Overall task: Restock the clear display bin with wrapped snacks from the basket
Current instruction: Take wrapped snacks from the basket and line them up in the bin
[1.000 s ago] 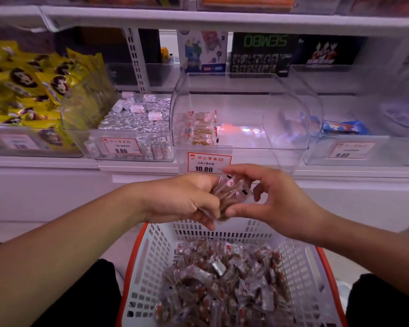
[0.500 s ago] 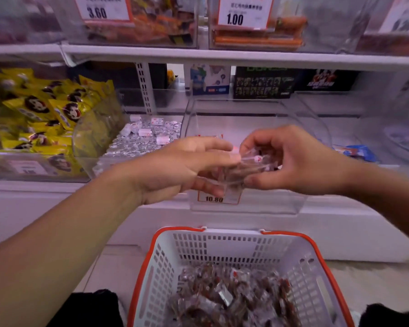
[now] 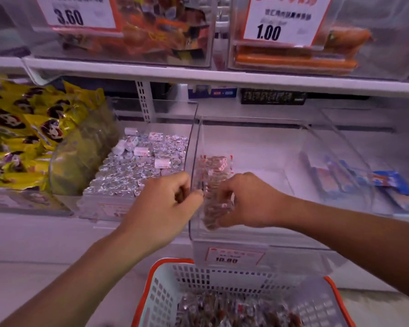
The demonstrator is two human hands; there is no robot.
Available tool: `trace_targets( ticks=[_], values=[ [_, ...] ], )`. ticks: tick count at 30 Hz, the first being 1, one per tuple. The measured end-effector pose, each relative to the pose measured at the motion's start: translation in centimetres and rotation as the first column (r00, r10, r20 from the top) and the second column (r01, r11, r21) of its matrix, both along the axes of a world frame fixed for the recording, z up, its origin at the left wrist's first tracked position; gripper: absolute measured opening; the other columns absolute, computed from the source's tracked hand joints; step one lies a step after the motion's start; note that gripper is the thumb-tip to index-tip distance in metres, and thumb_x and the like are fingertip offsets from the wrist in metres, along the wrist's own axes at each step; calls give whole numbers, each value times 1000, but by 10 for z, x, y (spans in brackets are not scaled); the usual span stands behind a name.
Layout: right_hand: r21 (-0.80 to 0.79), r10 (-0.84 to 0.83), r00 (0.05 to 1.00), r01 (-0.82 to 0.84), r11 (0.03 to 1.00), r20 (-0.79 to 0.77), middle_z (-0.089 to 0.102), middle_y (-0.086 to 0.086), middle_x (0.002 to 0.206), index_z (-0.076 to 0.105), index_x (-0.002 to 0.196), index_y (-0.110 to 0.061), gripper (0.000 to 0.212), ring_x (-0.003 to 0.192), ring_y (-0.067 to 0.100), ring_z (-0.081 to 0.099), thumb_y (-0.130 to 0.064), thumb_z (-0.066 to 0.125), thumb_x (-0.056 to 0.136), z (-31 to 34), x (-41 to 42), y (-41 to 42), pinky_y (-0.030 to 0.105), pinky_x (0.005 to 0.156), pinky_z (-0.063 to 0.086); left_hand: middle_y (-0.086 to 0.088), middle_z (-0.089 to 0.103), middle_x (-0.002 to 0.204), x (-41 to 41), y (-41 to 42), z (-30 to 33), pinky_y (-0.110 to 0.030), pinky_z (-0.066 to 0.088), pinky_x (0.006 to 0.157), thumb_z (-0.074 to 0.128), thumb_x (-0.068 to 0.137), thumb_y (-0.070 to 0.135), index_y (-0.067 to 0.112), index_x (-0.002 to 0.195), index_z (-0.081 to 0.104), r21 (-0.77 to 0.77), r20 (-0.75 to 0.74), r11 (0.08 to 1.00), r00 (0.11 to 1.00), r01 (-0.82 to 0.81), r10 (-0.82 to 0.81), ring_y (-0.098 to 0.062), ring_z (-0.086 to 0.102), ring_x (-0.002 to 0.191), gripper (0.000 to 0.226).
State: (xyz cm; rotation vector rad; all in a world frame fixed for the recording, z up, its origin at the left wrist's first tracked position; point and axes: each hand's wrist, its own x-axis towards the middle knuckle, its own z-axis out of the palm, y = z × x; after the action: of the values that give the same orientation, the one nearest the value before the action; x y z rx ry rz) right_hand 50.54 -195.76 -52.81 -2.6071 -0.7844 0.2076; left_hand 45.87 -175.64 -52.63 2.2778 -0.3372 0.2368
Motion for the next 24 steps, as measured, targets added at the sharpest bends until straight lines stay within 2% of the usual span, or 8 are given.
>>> trace_targets(
  ticks=[2,4,10,13,17,19,21,24],
  values=[
    [-70,31,998,-28,997,47,64,-4,89,61,85,-22,36,79,13,60,-46,77,64,-4,1,4,28,69,48,5,38,48,0,2,-1,-29,28,49,63,91,30,16,65,45,-27,-6,999,999,37,-37,-7,34,46,35],
    [-144,67,993,-53,988,96,58,-1,105,55,102,-22,47,90,20,57,-41,77,66,-6,0,5,27,71,41,5,36,48,1,2,0,-29,28,48,62,89,34,17,64,43,-36,0,997,998,62,-62,-8,33,46,35],
    [-225,-86,996,91,970,33,42,-2,103,35,126,-31,83,88,27,61,-45,84,60,-8,-4,4,29,69,42,5,37,47,4,1,-1,-24,26,45,58,83,34,21,60,41,-81,-12,994,997,69,-70,-8,33,44,31],
    [-201,-181,983,170,965,-39,48,5,106,34,123,-23,87,89,27,59,-44,86,57,-12,-4,5,29,70,44,7,34,45,5,-1,-3,-23,26,44,59,83,31,21,60,40,-113,-13,992,998,62,-64,-7,33,43,32],
    [-113,-242,954,225,968,-178,52,-6,91,42,101,-23,67,75,7,49,-41,89,56,-12,3,9,15,52,32,1,37,46,3,-2,-6,-24,29,46,60,84,34,14,62,44,-165,-18,985,998,51,-55,-8,36,44,34],
    [-123,-256,946,234,964,-200,50,-9,88,43,100,-23,68,69,2,45,-42,90,55,-11,4,10,13,48,29,-3,38,48,3,-3,-7,-26,30,47,59,83,40,10,63,44,-198,-16,979,998,49,-53,-9,36,45,39],
    [-142,-257,941,230,963,-222,51,-2,96,42,103,-23,73,70,8,49,-45,90,53,-10,6,10,19,51,33,-5,35,49,2,-4,-8,-28,30,48,56,83,46,9,63,43,-232,-12,972,999,42,-46,-10,35,47,44],
    [-217,-253,952,213,953,-174,46,1,103,38,107,-27,79,81,20,54,-55,86,51,-2,8,8,26,56,36,7,29,49,2,-6,-10,-18,27,48,58,86,43,16,60,38,-287,7,958,1000,17,-15,-5,30,47,43]
  ],
)
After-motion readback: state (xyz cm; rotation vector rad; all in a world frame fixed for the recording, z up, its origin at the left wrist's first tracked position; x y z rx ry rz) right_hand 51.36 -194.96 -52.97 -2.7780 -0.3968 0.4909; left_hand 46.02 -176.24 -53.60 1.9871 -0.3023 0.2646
